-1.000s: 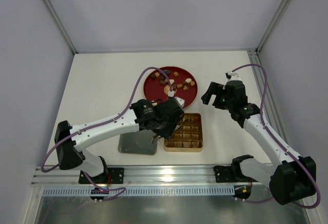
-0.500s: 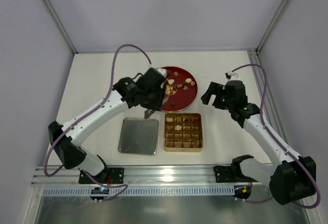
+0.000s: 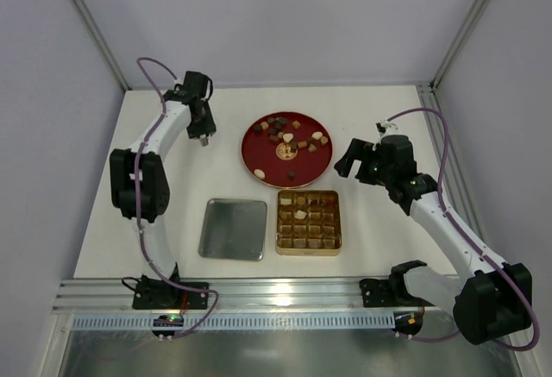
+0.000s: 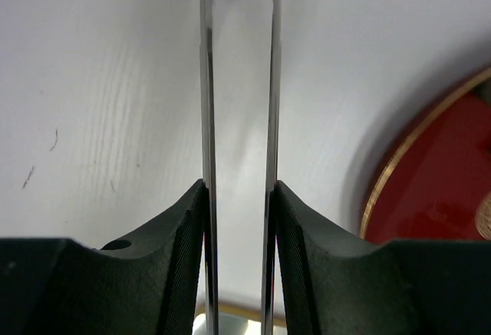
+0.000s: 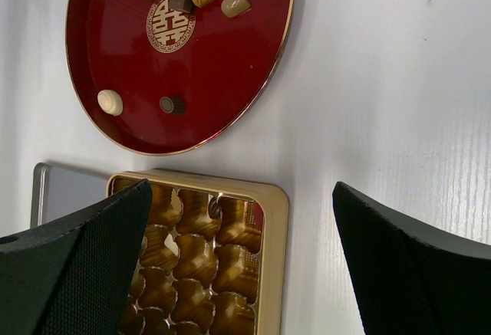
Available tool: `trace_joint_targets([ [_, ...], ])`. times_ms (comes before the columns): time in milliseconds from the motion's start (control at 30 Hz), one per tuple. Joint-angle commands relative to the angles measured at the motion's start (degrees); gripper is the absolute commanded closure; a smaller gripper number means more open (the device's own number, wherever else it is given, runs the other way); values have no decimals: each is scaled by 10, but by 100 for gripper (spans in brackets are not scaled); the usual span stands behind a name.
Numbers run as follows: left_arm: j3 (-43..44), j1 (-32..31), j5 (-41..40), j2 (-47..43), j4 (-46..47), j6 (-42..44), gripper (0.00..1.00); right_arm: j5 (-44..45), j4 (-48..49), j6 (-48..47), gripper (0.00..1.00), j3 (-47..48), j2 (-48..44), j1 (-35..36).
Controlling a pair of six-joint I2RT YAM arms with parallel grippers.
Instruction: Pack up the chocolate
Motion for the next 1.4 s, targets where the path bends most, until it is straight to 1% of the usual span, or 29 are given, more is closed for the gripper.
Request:
trace_joint_targets([
  [0,15,35,-4,45,66,-1,62,-16,19,3,0,21,-11,-2],
  [100,13,52,-7,75,83,5,62,-17,17,3,0,20,-19,-2],
  [333,23,82,3,121,85,5,60,-11,15,-4,0,13,-21,-1],
  [433,30,88,0,136,84,9,57,-11,18,-3,0,11,-17,-2],
  [467,32,90,2,142,83,11,54,-12,19,-3,0,10,-16,-2],
  [567,38,95,6,156,79,12,54,-12,19,-3,0,10,-13,-1],
  [633,39,98,6,162,78,15,53,-11,20,-3,0,10,-10,-2],
  [667,38,99,6,166,78,14,50,-11,20,-4,0,10,-9,-2],
  [733,40,101,9,171,78,16,50,-9,20,-4,0,9,-7,-2],
  [1133,37,103,15,182,77,20,32,-4,20,-7,0,8,1,-1],
  [1167,37,103,17,180,76,22,28,-4,19,-7,0,8,1,-2],
  [1267,37,103,20,169,76,27,20,-2,19,-8,0,8,2,-2],
  [1367,44,104,22,152,76,35,14,-3,19,-9,0,8,5,-1],
])
